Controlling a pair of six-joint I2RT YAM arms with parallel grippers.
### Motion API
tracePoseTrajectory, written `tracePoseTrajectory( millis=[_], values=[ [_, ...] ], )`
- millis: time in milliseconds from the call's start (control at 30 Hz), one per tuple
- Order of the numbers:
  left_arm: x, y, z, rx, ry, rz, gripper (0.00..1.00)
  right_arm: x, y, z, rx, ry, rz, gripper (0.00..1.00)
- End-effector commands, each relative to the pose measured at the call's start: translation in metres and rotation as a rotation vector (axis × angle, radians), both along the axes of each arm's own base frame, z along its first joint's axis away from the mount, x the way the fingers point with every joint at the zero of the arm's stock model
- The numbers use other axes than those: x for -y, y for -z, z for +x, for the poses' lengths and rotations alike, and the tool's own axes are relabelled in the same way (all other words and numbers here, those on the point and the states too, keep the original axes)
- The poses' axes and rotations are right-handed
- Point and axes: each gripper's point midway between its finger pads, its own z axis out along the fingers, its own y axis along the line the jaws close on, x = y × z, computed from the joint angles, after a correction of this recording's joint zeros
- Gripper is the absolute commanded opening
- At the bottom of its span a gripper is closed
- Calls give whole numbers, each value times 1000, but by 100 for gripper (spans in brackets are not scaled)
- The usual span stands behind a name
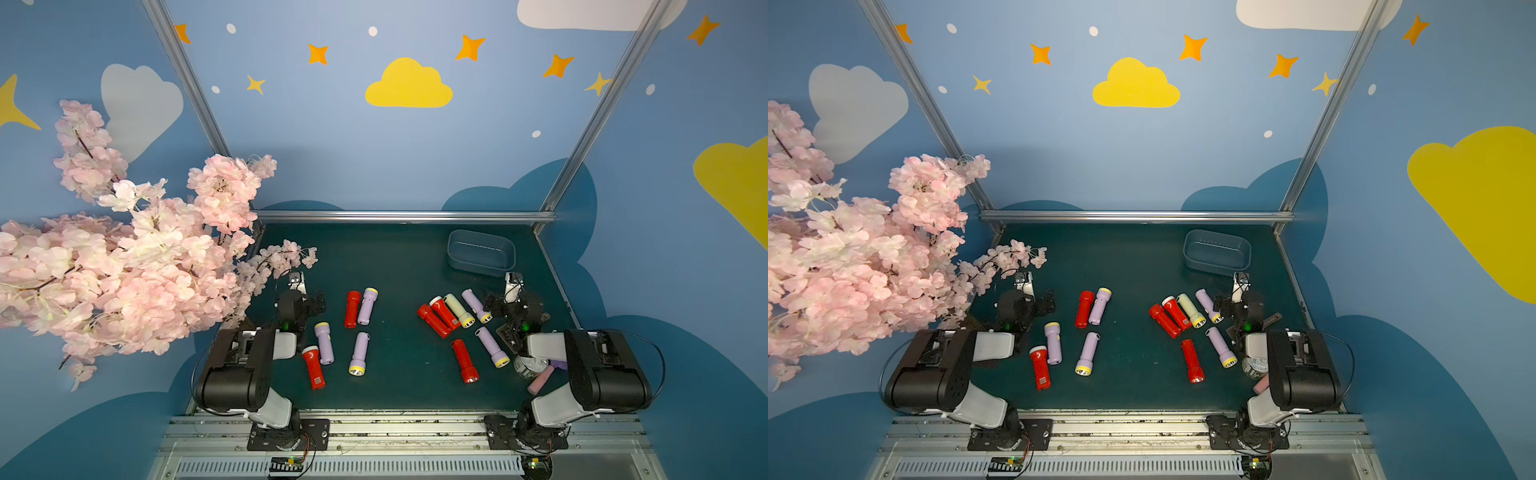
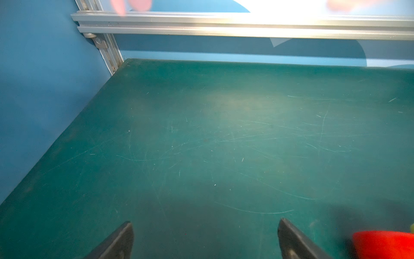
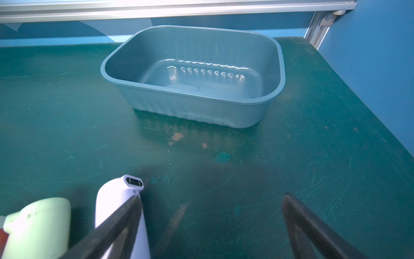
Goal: Put the flashlights into the storage boxes
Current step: Move the storage box to the center of the board.
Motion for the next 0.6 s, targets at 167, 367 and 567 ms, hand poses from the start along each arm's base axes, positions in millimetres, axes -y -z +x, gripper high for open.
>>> tracePoseTrajectory(
  millis=[167,367,567],
  values=[
    [0,-7,1,23,-3,-5,99,-2,-9,4,30,-3,-10,98],
    [0,-7,1,23,-3,-5,99,-2,-9,4,31,-3,-10,98],
    [0,-7,1,23,-2,-4,99,-2,-9,4,31,-3,-9,98]
  ],
)
